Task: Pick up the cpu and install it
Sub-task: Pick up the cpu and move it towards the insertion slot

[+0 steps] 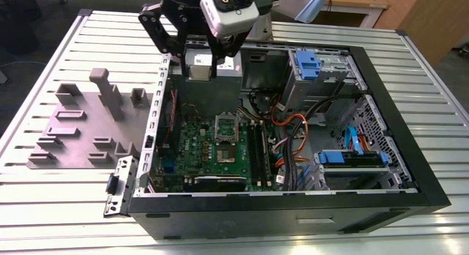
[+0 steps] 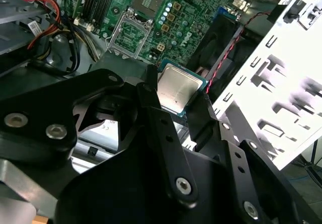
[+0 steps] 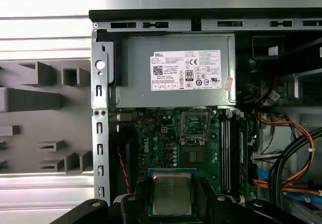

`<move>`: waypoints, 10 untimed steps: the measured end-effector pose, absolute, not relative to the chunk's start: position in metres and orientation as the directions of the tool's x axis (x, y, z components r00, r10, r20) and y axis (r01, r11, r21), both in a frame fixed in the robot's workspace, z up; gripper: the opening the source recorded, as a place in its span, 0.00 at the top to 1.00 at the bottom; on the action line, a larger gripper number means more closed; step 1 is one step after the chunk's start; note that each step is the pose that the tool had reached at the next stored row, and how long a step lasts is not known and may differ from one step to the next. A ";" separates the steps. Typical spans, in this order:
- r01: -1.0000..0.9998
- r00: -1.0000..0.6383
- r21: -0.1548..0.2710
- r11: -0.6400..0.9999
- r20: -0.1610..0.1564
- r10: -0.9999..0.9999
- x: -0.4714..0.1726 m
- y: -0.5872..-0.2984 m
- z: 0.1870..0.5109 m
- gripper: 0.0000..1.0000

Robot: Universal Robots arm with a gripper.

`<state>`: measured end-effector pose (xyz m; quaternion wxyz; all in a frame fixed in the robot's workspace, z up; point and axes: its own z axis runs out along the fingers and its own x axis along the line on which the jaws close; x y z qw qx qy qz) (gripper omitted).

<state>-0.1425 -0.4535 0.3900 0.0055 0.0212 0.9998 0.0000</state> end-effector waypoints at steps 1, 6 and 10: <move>0.042 -0.999 0.000 0.999 -0.011 0.042 -0.142 -0.453 0.390 0.53; 0.042 -0.999 0.000 0.999 -0.011 0.042 -0.142 -0.453 0.390 0.53; 0.042 -0.999 0.000 0.999 -0.011 0.042 -0.142 -0.454 0.390 0.53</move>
